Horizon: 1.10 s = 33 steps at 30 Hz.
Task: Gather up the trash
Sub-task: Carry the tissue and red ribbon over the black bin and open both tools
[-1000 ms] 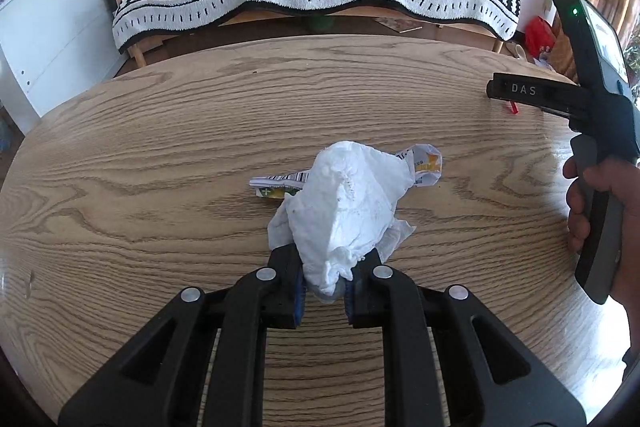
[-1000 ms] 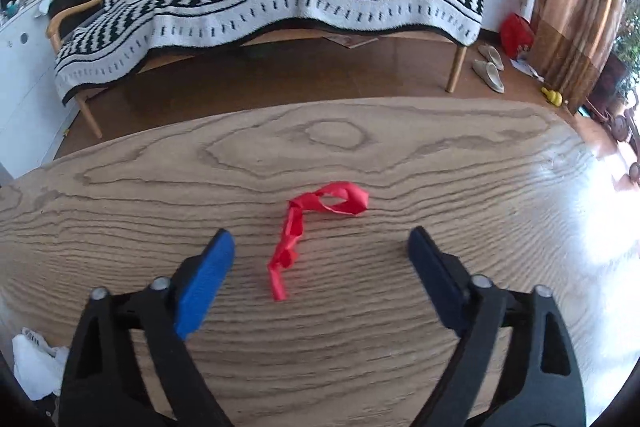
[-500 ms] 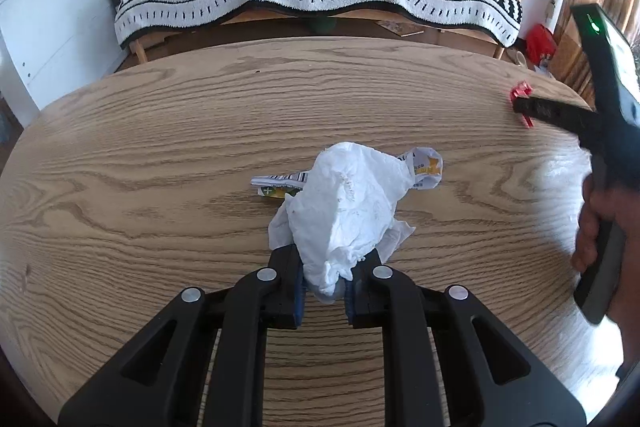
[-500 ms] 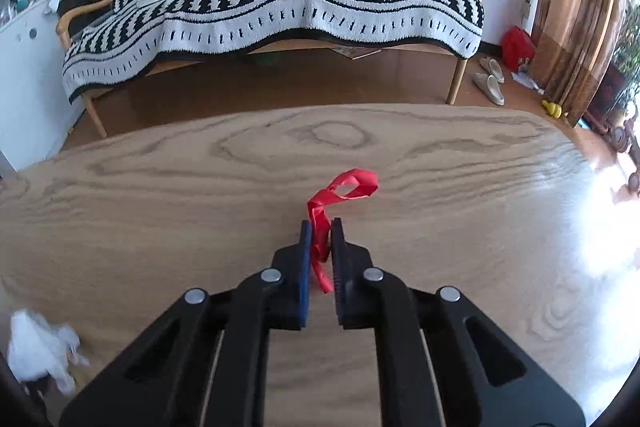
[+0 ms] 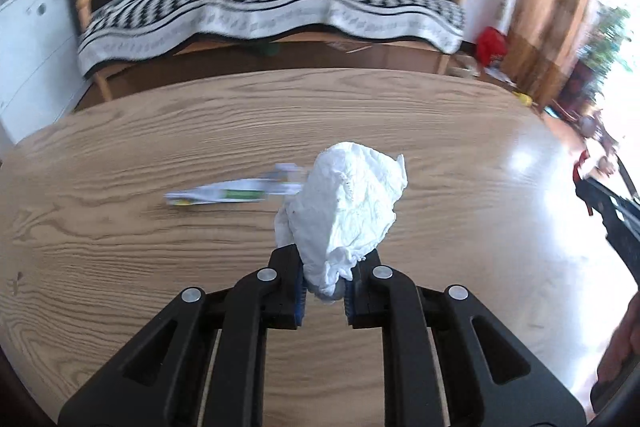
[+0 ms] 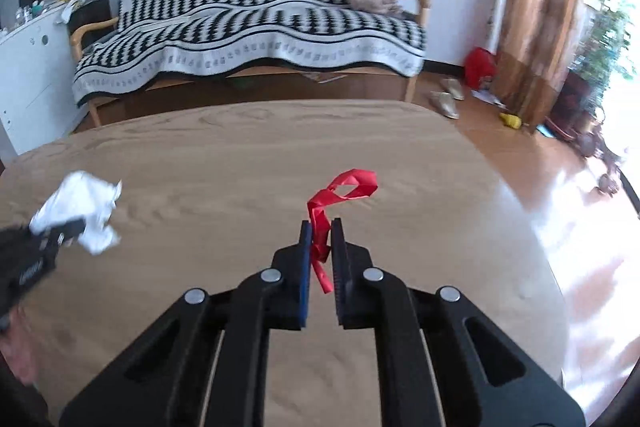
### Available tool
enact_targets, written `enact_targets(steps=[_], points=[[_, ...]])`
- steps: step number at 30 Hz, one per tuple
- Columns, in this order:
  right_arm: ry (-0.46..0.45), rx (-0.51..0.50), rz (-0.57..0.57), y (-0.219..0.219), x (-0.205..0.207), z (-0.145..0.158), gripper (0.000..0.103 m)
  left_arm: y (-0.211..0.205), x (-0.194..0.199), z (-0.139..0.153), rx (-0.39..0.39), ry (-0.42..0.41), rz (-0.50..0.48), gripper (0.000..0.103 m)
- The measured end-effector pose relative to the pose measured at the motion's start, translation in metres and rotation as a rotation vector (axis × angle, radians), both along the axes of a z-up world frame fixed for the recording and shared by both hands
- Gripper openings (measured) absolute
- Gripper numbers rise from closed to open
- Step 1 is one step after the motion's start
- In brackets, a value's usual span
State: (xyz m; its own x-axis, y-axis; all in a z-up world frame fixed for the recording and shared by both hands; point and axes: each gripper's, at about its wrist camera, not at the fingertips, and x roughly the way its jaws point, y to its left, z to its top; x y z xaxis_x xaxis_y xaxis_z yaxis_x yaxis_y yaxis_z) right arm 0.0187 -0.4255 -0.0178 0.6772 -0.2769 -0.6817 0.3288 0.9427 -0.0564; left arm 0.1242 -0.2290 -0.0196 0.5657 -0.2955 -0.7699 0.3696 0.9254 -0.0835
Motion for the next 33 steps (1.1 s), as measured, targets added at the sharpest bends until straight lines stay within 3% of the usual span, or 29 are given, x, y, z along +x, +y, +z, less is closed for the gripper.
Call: enact_targets(steps=[10, 19, 26, 33], points=[[-0.049, 0.037, -0.27, -0.097, -0.184, 0.0, 0.01, -0.137, -0.114, 0.016, -0.061, -0.011, -0.326, 0.013], [-0.023, 0.161, -0.561, -0.202, -0.341, -0.049, 0.01, -0.259, -0.238, 0.009, -0.098, -0.026, -0.671, 0.013], [0.014, 0.28, -0.69, -0.252, -0.402, -0.085, 0.01, -0.325, -0.292, -0.016, -0.063, 0.013, -0.821, 0.013], [0.011, 0.376, -0.704, -0.268, -0.413, -0.102, 0.01, -0.358, -0.317, -0.038, -0.041, 0.043, -0.891, 0.013]])
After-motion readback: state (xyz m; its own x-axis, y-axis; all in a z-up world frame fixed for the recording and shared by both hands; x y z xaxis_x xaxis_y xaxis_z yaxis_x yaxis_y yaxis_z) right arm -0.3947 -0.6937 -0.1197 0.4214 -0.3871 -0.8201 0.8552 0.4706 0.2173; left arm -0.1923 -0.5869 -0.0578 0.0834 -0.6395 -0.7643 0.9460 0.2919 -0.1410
